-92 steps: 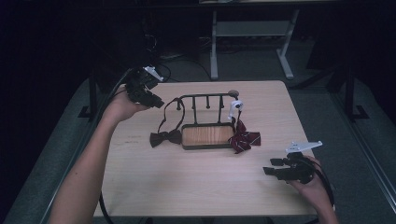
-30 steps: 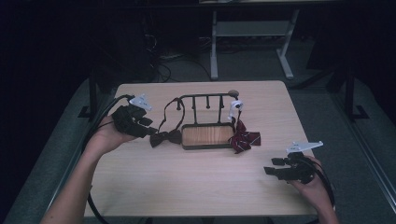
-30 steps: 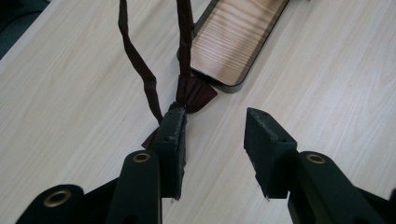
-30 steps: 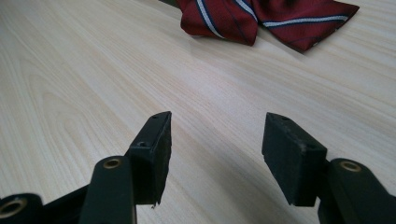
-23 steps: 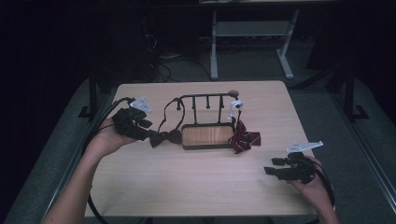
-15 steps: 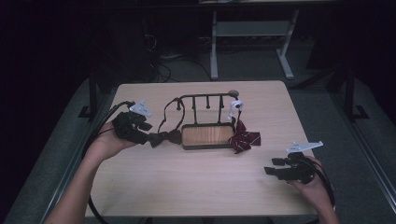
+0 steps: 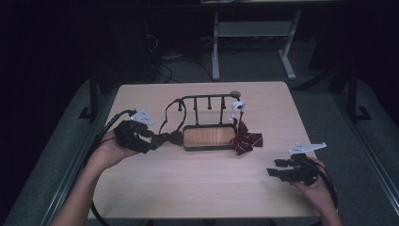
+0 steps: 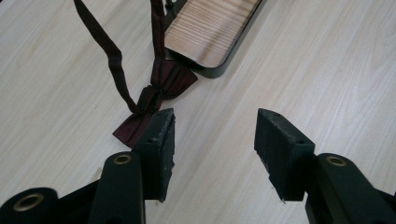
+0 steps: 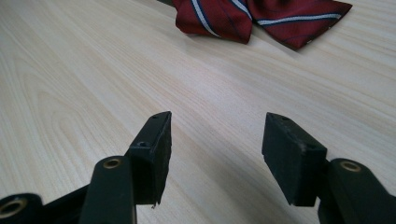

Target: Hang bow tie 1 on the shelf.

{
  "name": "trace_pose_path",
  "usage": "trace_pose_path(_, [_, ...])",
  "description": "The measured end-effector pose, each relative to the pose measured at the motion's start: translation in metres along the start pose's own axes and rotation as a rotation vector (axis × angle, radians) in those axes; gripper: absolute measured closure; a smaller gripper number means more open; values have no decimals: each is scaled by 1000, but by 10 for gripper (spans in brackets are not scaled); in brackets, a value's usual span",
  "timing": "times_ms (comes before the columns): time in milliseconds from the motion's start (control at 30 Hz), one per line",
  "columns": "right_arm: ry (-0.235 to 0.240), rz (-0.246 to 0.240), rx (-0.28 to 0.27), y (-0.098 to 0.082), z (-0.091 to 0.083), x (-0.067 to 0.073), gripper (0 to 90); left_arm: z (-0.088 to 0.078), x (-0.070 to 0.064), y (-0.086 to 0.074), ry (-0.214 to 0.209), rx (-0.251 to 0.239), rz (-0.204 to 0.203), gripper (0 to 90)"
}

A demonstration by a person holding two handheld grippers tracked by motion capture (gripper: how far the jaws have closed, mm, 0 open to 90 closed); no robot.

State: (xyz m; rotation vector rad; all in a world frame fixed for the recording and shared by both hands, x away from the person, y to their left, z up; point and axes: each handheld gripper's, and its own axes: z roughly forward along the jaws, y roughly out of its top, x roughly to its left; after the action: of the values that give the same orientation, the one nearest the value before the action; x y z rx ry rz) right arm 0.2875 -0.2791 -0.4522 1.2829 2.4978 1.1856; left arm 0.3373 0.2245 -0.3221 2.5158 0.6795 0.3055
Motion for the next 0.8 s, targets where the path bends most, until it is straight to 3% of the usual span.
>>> trace_pose_path(800, [-6, 6, -6, -1, -1, -2, 423, 19, -15, -22, -27, -9, -9, 372])
